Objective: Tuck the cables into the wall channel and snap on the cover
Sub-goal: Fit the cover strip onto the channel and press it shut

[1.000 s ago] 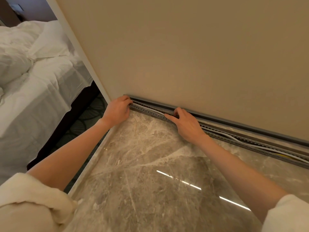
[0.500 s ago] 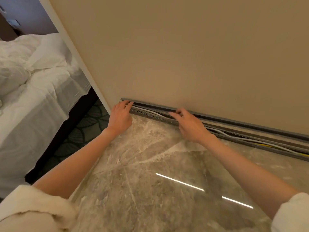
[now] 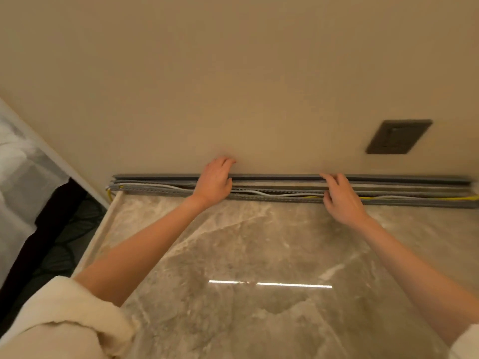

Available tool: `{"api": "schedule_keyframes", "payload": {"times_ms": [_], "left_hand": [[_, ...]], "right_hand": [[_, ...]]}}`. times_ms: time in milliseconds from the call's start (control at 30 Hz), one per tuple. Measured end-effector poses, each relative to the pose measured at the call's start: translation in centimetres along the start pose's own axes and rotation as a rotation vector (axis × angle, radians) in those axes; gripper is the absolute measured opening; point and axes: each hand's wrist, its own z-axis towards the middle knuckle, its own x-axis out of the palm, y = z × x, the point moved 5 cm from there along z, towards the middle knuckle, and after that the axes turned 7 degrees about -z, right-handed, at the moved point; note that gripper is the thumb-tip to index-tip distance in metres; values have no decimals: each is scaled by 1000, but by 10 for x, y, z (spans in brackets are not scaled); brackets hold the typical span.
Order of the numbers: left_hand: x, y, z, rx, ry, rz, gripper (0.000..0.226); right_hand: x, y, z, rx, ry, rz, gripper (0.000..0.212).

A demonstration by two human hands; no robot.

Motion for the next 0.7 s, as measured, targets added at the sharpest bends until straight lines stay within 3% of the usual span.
{"api": "schedule_keyframes", "payload": {"times_ms": [267, 467, 700], "left_hand": [[72, -115, 33, 190, 77, 103, 38], [101, -137, 46, 107, 55, 193, 26], [121, -139, 60, 5, 77, 342, 16]], "right_hand": [[-19, -108, -38, 159, 5, -29, 53], [-36, -156, -43, 197, -50, -195, 52], [-60, -216, -23, 131, 80, -490, 53]]}}
